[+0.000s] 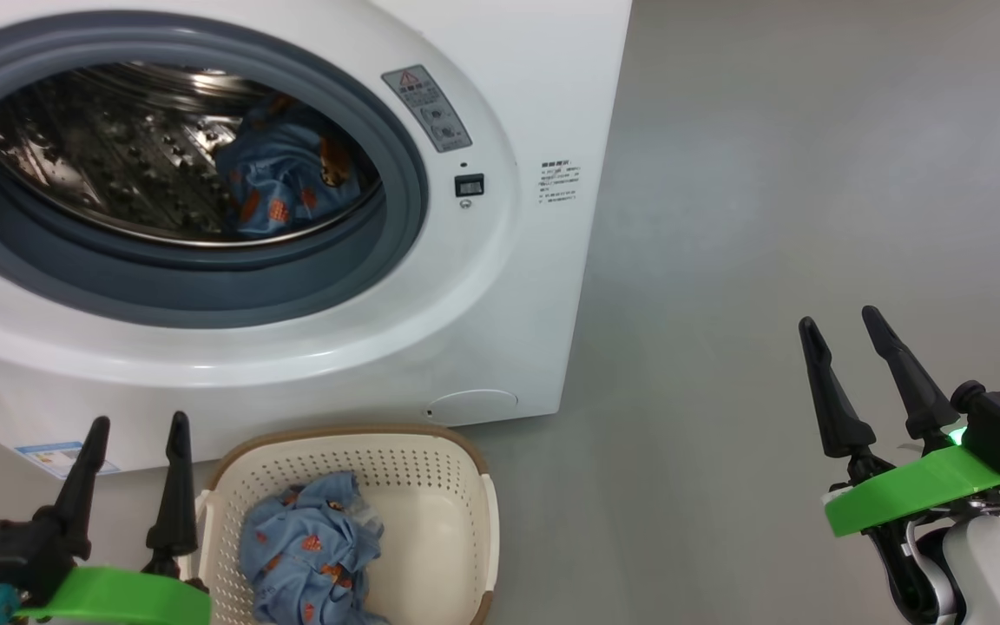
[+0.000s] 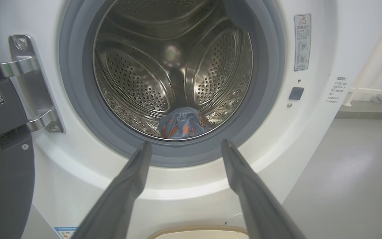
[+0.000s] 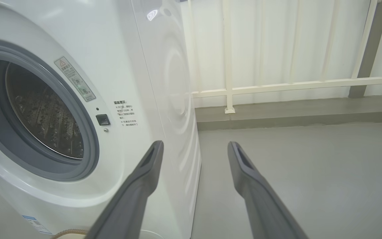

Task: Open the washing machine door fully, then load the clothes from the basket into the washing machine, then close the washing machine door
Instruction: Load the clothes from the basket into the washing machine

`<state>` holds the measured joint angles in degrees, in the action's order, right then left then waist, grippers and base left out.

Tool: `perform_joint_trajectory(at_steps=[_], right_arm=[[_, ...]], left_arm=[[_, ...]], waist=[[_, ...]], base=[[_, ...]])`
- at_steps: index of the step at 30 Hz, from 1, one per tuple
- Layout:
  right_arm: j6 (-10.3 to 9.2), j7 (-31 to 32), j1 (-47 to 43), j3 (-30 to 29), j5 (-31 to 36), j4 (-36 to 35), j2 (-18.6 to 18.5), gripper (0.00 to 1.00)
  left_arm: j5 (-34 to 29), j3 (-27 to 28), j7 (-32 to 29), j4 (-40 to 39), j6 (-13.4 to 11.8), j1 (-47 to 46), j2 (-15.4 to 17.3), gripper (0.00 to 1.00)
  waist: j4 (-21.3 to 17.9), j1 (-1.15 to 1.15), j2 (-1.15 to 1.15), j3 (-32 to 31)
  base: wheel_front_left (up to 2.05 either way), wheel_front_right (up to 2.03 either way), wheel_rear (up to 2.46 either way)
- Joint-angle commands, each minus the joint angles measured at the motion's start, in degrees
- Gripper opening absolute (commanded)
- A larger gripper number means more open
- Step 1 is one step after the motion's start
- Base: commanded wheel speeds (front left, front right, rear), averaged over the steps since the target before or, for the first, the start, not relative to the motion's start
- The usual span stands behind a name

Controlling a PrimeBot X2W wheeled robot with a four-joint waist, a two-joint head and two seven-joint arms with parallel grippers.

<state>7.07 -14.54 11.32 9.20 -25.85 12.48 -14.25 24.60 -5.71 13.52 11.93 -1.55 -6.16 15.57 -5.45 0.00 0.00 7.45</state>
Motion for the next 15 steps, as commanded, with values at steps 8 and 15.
perform_joint_trajectory(at_steps=[8,15], right_arm=[[0.42,-0.5,1.7,0.6,0.4,-1.9,0.6,1.0],[0.42,-0.5,2.3,0.3,1.0,-2.3,1.9,1.0]], left_arm=[[0.4,1.3,-0.2,0.8,0.7,-4.0,2.4,1.0],[0.7,0.3,-2.0,4.5,1.4,-5.6,3.1,1.0]], waist=[[-1.2,0.0,0.0,2.3],[-2.1,0.0,0.0,4.9]], base=[[0.0,0.0,0.0],[0.0,0.0,0.0]])
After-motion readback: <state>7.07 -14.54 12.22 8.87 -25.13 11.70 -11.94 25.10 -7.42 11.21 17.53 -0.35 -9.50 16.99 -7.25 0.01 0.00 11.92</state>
